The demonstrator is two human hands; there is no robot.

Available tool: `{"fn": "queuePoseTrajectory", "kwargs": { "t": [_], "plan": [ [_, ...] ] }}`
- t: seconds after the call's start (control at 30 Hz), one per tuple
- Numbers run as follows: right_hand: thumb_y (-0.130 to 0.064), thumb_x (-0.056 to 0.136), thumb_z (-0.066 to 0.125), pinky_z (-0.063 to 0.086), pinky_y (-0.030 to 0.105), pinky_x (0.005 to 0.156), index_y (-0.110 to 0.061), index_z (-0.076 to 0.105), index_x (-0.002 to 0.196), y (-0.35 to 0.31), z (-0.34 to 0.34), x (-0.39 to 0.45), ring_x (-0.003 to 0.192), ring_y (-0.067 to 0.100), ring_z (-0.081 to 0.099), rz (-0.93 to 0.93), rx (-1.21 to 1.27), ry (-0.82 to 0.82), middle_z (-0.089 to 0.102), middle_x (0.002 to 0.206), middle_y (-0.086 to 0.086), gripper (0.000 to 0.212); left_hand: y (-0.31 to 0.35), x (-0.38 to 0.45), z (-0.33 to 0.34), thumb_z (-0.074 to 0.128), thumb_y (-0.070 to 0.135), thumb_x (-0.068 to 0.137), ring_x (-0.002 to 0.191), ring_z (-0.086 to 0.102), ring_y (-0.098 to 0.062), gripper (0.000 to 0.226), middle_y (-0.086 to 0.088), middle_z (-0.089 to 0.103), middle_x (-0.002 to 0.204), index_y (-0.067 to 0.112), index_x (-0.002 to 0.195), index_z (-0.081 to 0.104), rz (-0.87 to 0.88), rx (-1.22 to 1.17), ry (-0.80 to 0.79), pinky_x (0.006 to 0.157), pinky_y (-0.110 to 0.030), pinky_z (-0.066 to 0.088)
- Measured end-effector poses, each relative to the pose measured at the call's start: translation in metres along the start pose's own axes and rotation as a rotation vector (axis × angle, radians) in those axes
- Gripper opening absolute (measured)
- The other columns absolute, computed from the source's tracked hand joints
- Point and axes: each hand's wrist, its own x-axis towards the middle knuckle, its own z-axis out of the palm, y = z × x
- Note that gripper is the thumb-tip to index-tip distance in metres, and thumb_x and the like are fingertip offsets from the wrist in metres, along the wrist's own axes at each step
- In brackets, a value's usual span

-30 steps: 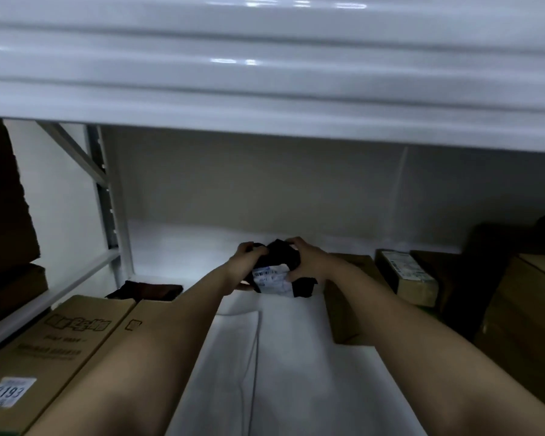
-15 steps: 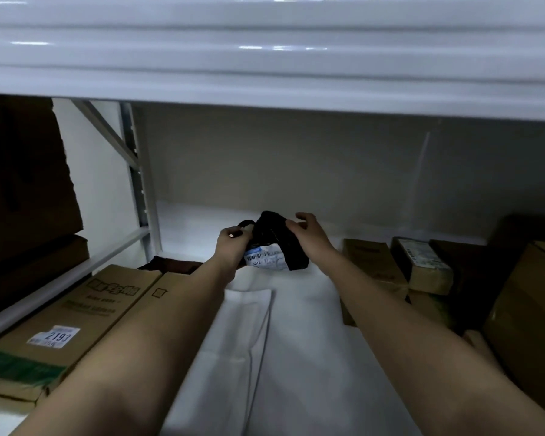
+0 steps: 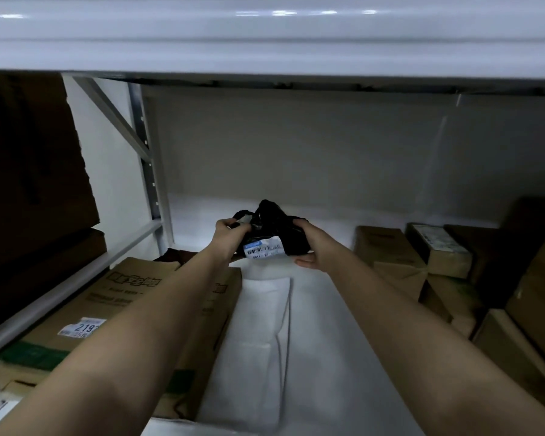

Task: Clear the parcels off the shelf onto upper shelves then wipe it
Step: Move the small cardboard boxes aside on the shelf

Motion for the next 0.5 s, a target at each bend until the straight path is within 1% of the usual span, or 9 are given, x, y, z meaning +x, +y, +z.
{"fn": "queuePoseTrajectory", "kwargs": {
  "t": [0.03, 0.1, 0.17, 0.2, 0.23, 0.3, 0.33, 0.43, 0.5],
  "plan": [
    [-0.044, 0.089, 0.058, 0.051, 0.032, 0.085, -0.018, 0.054, 0.127, 0.002, 0.003, 0.0, 0.09, 0.02, 0.062, -0.019, 0.007, 0.011, 0.061, 0.094, 0.0, 0.046, -0.001, 0.003, -0.004, 0.057, 0.02, 0.092, 0.078, 0.06, -0.015, 0.045, -0.011, 0.055, 0.115, 0.015, 0.131, 0.034, -0.006, 0.022, -0.013, 0.058, -0.027, 0.051],
    [-0.034, 0.092, 0.055, 0.052, 0.031, 0.082, -0.012, 0.053, 0.127, 0.008, 0.011, 0.001, 0.092, 0.019, 0.06, -0.05, 0.015, 0.047, 0.061, 0.098, 0.003, 0.041, -0.005, 0.007, -0.014, 0.056, 0.022, 0.092, 0.086, 0.061, -0.02, 0.044, -0.012, 0.054, 0.117, 0.015, 0.129, 0.035, -0.008, 0.066, -0.03, 0.068, -0.033, 0.055],
    [-0.023, 0.094, 0.052, 0.054, 0.027, 0.07, -0.006, 0.053, 0.122, 0.016, 0.019, 0.001, 0.082, 0.016, 0.059, -0.068, 0.053, 0.071, 0.06, 0.092, 0.004, 0.033, -0.012, 0.013, -0.021, 0.058, 0.027, 0.09, 0.1, 0.06, -0.024, 0.039, -0.013, 0.053, 0.121, 0.015, 0.121, 0.038, 0.039, 0.168, -0.008, 0.082, -0.037, 0.054],
    [-0.018, 0.094, 0.051, 0.053, 0.025, 0.063, -0.005, 0.053, 0.119, 0.021, 0.022, 0.001, 0.077, 0.015, 0.058, -0.074, 0.073, 0.079, 0.059, 0.088, 0.004, 0.028, -0.017, 0.014, -0.023, 0.059, 0.028, 0.089, 0.105, 0.058, -0.025, 0.036, -0.013, 0.051, 0.123, 0.016, 0.116, 0.038, 0.082, 0.225, 0.002, 0.085, -0.035, 0.052],
    [-0.014, 0.094, 0.049, 0.052, 0.025, 0.058, -0.005, 0.054, 0.118, 0.028, 0.025, 0.001, 0.073, 0.015, 0.058, -0.077, 0.095, 0.089, 0.059, 0.085, 0.005, 0.025, -0.021, 0.015, -0.024, 0.061, 0.026, 0.088, 0.107, 0.056, -0.024, 0.034, -0.014, 0.049, 0.123, 0.016, 0.111, 0.038, 0.13, 0.278, 0.003, 0.084, -0.033, 0.049],
    [-0.006, 0.094, 0.044, 0.051, 0.025, 0.055, -0.003, 0.055, 0.116, 0.043, 0.03, 0.005, 0.07, 0.017, 0.059, -0.076, 0.126, 0.109, 0.06, 0.083, 0.008, 0.025, -0.029, 0.015, -0.026, 0.063, 0.018, 0.086, 0.105, 0.052, -0.023, 0.034, -0.014, 0.044, 0.123, 0.016, 0.108, 0.036, 0.229, 0.385, -0.015, 0.083, -0.029, 0.045],
    [-0.003, 0.093, 0.042, 0.051, 0.025, 0.056, -0.002, 0.055, 0.116, 0.051, 0.033, 0.006, 0.07, 0.019, 0.06, -0.072, 0.128, 0.115, 0.062, 0.084, 0.01, 0.026, -0.033, 0.015, -0.027, 0.063, 0.015, 0.085, 0.104, 0.05, -0.023, 0.036, -0.014, 0.041, 0.121, 0.016, 0.107, 0.036, 0.279, 0.443, -0.033, 0.085, -0.03, 0.046],
    [0.002, 0.091, 0.04, 0.054, 0.033, 0.073, 0.003, 0.056, 0.118, 0.072, 0.041, 0.011, 0.077, 0.025, 0.064, -0.075, 0.115, 0.095, 0.065, 0.094, 0.017, 0.032, -0.04, 0.013, -0.029, 0.064, 0.01, 0.083, 0.096, 0.046, -0.024, 0.039, -0.008, 0.033, 0.116, 0.016, 0.107, 0.034, 0.38, 0.575, -0.066, 0.085, -0.032, 0.046],
    [0.004, 0.091, 0.041, 0.053, 0.034, 0.074, 0.003, 0.057, 0.115, 0.079, 0.046, 0.014, 0.078, 0.027, 0.064, -0.098, 0.084, 0.096, 0.065, 0.094, 0.017, 0.029, -0.043, 0.014, -0.031, 0.064, 0.009, 0.082, 0.091, 0.045, -0.023, 0.041, -0.006, 0.03, 0.115, 0.014, 0.111, 0.035, 0.392, 0.626, -0.07, 0.083, -0.032, 0.046]
  ]
}}
